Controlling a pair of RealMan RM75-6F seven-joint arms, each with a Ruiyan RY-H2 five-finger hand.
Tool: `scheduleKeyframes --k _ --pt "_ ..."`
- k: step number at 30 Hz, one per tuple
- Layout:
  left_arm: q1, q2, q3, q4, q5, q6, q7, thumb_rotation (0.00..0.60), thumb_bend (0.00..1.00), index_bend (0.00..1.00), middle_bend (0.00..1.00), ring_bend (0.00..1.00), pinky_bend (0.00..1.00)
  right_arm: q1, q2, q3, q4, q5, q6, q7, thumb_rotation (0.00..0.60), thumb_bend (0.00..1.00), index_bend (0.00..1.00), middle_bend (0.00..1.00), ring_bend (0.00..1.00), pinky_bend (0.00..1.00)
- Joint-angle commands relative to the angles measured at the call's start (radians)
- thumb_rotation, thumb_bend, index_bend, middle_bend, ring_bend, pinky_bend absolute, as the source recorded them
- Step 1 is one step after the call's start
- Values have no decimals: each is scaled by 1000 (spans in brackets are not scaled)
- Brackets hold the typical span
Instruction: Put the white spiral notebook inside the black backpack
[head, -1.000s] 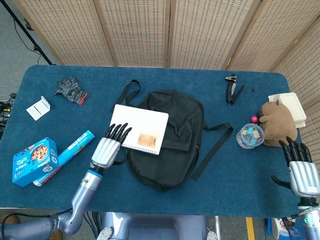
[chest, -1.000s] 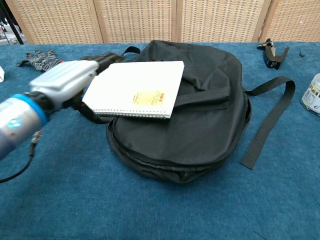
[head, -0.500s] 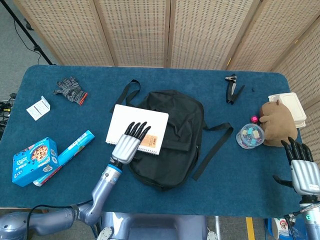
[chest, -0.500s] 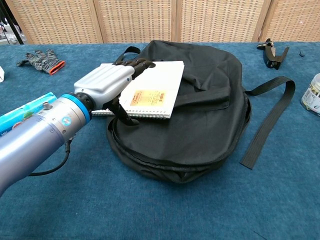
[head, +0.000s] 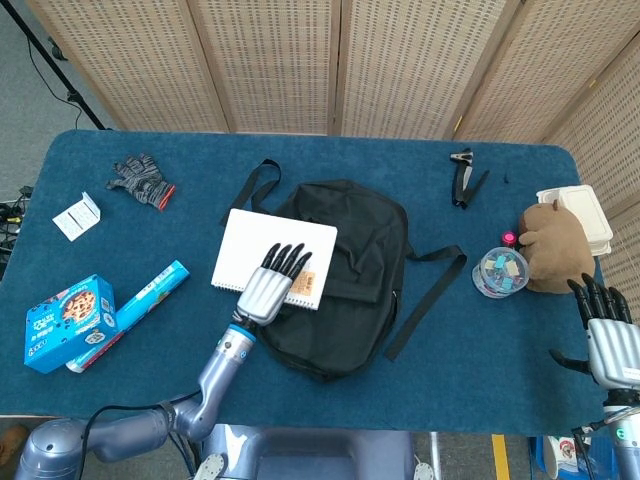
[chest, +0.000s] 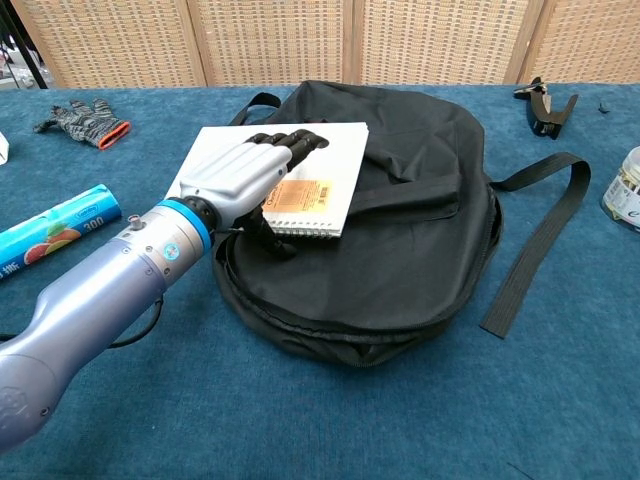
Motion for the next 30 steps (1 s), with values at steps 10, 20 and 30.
scheduleKeyframes --k 10,20,30 --pt "-44 -71 9 188 57 81 -68 600 276 0 0 7 119 0 5 -4 -6 2 -7 1 600 0 0 0 0 0" --pt "-67 -77 34 289 98 104 -135 600 377 111 55 165 275 2 9 -7 -13 -1 -13 3 600 0 0 0 0 0" --pt "-28 -54 72 359 149 226 -233 600 467 454 363 406 524 5 13 -18 -26 -11 -21 -8 600 0 0 0 0 0"
